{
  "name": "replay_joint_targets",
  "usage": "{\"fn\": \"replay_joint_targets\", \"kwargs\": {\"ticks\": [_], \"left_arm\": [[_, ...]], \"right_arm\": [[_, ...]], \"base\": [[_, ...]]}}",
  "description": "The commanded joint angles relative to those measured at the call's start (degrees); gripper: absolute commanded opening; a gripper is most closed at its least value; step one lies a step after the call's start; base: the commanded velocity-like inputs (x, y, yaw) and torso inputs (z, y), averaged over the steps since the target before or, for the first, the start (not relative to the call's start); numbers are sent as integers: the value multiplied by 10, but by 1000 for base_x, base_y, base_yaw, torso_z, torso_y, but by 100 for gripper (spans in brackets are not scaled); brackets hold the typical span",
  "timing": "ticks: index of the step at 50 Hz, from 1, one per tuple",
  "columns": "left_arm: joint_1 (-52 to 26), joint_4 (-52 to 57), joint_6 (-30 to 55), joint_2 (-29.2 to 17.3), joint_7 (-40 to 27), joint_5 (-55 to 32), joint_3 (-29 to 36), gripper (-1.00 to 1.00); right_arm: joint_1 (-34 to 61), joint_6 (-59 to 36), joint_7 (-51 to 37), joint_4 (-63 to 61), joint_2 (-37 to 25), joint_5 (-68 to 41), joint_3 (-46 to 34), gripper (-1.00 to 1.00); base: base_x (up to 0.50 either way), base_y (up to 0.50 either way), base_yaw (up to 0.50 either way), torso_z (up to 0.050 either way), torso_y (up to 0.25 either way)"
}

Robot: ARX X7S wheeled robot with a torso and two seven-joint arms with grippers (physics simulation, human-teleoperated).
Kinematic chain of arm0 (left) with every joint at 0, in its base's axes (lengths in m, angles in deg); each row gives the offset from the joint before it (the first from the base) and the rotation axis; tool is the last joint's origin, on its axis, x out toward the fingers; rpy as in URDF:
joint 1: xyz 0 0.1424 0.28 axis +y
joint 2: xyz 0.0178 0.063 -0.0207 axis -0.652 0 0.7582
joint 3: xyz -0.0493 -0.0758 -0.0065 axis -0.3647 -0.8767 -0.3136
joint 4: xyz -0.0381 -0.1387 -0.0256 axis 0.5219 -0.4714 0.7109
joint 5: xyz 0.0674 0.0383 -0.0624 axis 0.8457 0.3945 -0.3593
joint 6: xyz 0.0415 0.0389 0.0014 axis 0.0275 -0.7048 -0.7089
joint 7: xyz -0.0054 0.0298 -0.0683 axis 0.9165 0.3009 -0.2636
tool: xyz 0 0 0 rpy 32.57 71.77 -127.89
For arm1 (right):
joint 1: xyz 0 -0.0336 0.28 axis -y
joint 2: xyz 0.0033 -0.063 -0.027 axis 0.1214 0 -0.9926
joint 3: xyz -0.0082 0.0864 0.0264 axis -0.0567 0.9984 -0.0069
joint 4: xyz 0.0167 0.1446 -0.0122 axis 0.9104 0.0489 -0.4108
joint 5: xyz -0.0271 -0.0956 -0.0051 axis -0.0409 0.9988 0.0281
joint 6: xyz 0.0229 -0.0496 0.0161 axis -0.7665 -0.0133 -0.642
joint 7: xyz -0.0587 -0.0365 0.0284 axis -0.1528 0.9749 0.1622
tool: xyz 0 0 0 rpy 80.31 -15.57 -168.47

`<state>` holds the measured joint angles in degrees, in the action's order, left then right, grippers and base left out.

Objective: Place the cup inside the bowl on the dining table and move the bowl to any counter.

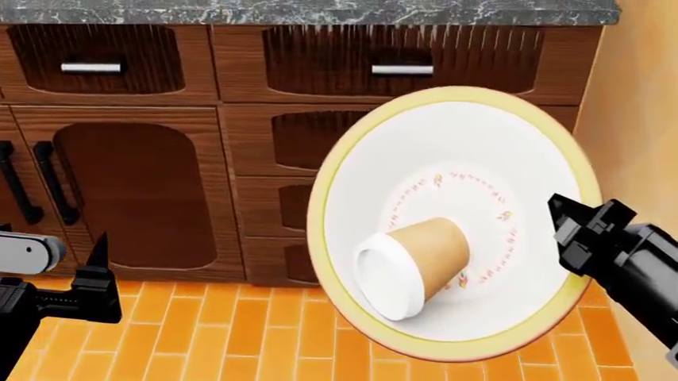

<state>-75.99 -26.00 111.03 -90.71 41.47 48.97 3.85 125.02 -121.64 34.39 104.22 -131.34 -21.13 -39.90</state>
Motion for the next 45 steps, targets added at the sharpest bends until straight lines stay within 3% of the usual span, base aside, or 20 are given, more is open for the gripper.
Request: {"fn": "replay_joint_targets", "kwargs": {"ticks": [1,45], "left_arm": [[-1,2,1,-2,-1,-2,-1,100],[-4,-2,-1,-1,-1,-1,4,100]], "right_arm": [[-5,1,1,-16,-7,-19,15,-100],[-6,0,2,-15,-2,-24,13,-100]], "base": [[500,300,0,0,0],[463,377,0,0,1]]}}
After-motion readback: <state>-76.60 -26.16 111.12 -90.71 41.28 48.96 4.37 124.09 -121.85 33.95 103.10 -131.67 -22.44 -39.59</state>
